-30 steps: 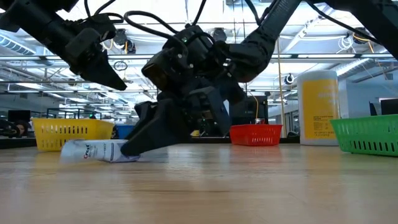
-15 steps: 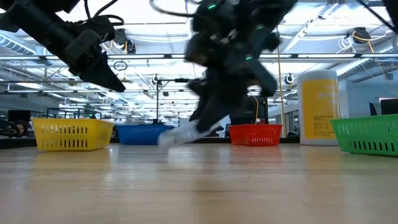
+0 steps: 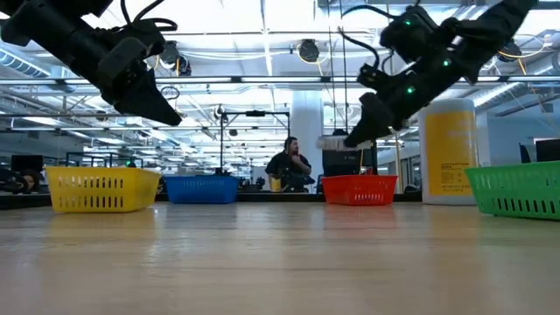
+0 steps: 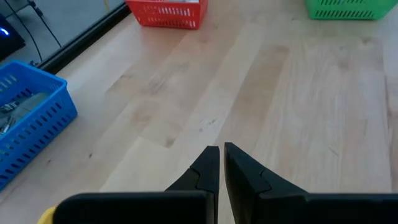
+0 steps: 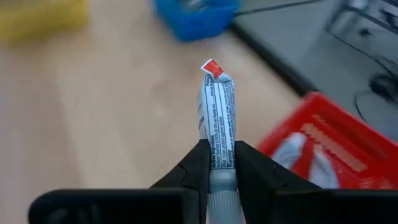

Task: Pick & Place Travel size toiletries
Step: Put the white toothpaste into the red bin

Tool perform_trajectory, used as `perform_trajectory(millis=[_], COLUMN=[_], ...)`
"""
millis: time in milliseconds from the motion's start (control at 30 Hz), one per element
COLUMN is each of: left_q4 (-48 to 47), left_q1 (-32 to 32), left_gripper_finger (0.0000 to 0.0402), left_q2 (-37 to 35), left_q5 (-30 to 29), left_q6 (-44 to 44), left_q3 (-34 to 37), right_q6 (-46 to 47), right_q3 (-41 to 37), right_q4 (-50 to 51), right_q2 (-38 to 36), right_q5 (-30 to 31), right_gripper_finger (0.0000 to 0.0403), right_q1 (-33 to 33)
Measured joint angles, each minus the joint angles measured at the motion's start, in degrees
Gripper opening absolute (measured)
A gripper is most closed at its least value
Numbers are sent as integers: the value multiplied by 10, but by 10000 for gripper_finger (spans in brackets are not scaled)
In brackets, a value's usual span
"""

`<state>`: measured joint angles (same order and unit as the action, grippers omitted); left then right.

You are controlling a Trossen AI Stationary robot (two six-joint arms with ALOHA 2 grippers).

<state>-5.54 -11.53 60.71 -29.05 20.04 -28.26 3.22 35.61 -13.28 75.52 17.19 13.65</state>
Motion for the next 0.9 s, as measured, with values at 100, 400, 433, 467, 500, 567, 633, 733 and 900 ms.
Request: perform_trajectory(millis=[100, 400, 433, 467, 500, 567, 633, 733, 900], left_q4=[1, 12, 11, 12, 12, 12, 12, 13, 13], left_q1=[3, 8, 7, 7, 8, 8, 8, 8, 9], left_gripper_finger=[26, 26, 26, 26, 26, 26, 26, 26, 26], left_q2=[0, 0, 0, 0, 0, 0, 0, 0, 0], left_q5=[0, 5, 5, 5, 5, 5, 5, 5, 5], left_q6=[0, -1, -1, -1, -1, -2, -3, -4, -4], left_q3=[0, 0, 0, 0, 0, 0, 0, 0, 0], right_q6=[56, 88, 92, 97, 98, 99, 100, 110, 141], right_q3=[-30, -34, -34, -33, -33, -33, -23, -1, 50], right_q4=[-29, -53, -63, -69, -72, -82, -79, -74, -33], right_q2=[-28, 4, 11, 17, 23, 34, 43, 58, 108], right_q5=[8, 7, 7, 7, 6, 4, 4, 3, -12], right_gripper_finger=[50, 50, 50, 50, 50, 50, 50, 50, 50], right_q1=[44, 133, 141, 150, 158, 172, 182, 192, 202])
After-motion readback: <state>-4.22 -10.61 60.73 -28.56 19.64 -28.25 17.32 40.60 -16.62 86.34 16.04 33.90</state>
